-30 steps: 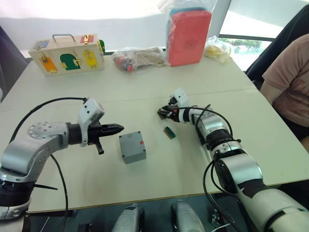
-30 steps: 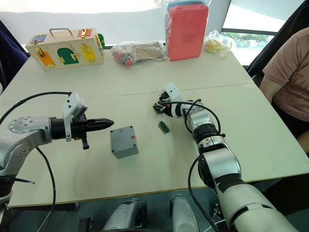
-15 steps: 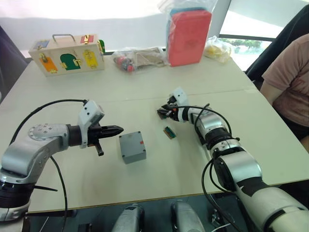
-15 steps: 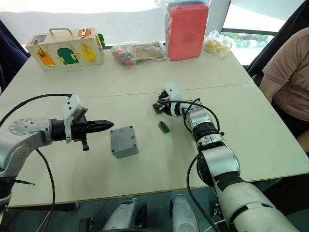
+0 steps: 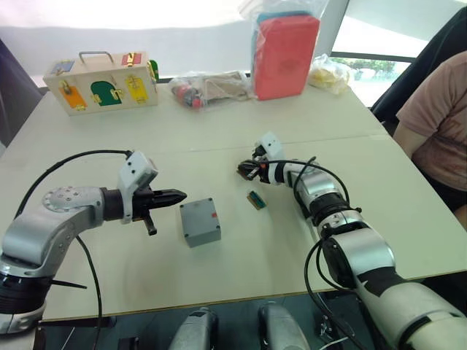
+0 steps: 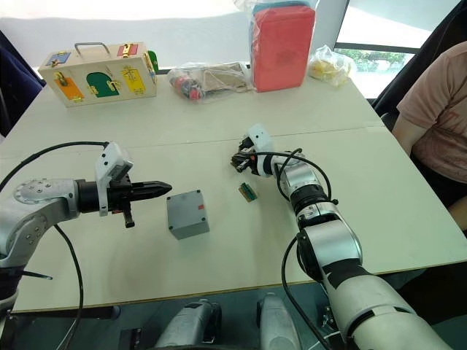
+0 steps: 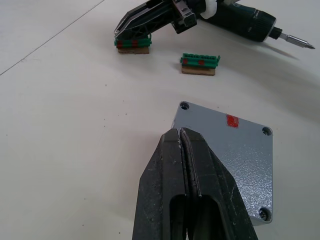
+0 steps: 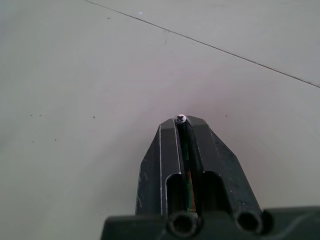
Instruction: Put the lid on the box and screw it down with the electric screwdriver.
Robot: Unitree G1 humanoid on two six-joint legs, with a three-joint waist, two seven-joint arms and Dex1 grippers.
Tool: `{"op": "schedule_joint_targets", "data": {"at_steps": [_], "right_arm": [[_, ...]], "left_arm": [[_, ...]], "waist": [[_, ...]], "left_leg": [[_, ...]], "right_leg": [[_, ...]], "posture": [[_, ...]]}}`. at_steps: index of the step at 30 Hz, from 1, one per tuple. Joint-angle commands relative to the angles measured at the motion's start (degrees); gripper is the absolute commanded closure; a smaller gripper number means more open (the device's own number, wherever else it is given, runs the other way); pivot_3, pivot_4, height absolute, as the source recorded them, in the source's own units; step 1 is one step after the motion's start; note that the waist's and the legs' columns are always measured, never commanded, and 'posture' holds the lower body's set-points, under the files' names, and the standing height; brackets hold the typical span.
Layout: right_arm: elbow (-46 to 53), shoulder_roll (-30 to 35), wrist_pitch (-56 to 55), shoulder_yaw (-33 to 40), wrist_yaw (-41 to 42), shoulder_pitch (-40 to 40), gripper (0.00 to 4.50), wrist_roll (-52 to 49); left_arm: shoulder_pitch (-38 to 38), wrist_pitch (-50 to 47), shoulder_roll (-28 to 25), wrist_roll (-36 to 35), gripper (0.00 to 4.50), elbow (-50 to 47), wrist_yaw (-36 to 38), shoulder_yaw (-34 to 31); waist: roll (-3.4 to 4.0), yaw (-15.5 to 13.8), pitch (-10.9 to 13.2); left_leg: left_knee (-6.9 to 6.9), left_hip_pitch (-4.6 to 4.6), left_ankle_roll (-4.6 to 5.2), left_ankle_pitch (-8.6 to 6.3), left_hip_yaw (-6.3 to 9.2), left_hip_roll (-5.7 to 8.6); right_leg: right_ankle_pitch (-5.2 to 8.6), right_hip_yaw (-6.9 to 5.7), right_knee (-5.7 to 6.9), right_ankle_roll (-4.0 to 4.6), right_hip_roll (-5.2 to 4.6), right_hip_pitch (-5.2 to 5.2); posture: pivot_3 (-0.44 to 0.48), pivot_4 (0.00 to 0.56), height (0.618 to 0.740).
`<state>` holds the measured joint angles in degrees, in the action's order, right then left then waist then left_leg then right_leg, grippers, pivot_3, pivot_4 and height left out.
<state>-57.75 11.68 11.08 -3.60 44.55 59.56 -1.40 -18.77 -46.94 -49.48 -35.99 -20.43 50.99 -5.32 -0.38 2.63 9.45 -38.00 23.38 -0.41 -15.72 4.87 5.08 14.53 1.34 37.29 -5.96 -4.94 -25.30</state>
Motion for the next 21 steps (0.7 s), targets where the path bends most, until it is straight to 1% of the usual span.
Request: {"op": "schedule_joint_targets", "data": {"at_steps": [1, 10, 13, 15, 17, 21], "right_arm": [[4.9, 0.9, 0.5, 1.3, 1.9, 1.2, 4.46, -1.9], [11.2, 1.4, 4.2, 1.7, 3.9, -0.7, 4.46, -3.6], [17.0, 1.9, 5.9, 1.7, 6.1, -2.2, 4.46, -5.1], [25.5, 2.9, 9.3, 0.5, 9.9, -5.2, 4.46, -7.1], [37.1, 4.5, 14.0, -1.3, 13.5, -9.9, 4.46, -9.6], [53.6, 6.6, 21.8, -3.9, 15.2, -17.4, 4.46, -13.5]], "left_arm": [[-0.3, 0.7, -0.4, -0.1, 4.5, -1.4, 0.2, -1.0], [-0.3, 0.9, -0.3, 0.0, 4.5, -1.1, 0.4, -0.7], [0.1, 0.8, -0.8, -0.2, 4.5, -1.2, 0.8, -1.3], [1.2, -0.1, -2.3, -1.1, 4.5, -2.1, 2.1, -2.2], [2.9, -1.1, -4.3, -2.4, 4.5, -3.3, 4.0, -3.3], [5.6, -2.2, -7.0, -4.5, 4.5, -5.2, 6.3, -5.0]], "waist": [[0.0, 0.0, 0.0], [0.0, -0.1, 0.0], [0.0, -0.1, 0.0], [0.0, -0.1, 0.0], [0.01, -0.1, 0.0], [0.01, -0.1, 0.0]], "left_leg": [[0.0, 0.0, 0.0, 0.0, 0.0, 0.0], [0.0, 0.0, 0.0, 0.0, 0.0, 0.0], [0.0, 0.0, 0.0, 0.0, 0.0, 0.0], [0.0, 0.0, 0.0, 0.0, 0.0, 0.0], [0.01, 0.02, 0.0, 0.0, 0.02, 0.0], [0.01, 0.02, 0.01, 0.0, 0.04, -0.01]], "right_leg": [[0.0, 0.0, 0.0, 0.0, 0.0, 0.0], [0.0, 0.0, 0.01, 0.0, -0.01, 0.0], [0.0, 0.0, 0.01, 0.0, -0.01, 0.0], [0.0, 0.0, 0.01, 0.0, -0.01, -0.01], [0.0, 0.0, 0.01, 0.0, -0.01, -0.03], [0.0, -0.01, 0.0, 0.0, -0.02, -0.02]], "posture": [[0.0, 0.15, 0.74], [0.0, 0.15, 0.74], [0.0, 0.15, 0.74], [0.0, 0.15, 0.74], [0.0, 0.15, 0.74], [0.0, 0.15, 0.74]]}}
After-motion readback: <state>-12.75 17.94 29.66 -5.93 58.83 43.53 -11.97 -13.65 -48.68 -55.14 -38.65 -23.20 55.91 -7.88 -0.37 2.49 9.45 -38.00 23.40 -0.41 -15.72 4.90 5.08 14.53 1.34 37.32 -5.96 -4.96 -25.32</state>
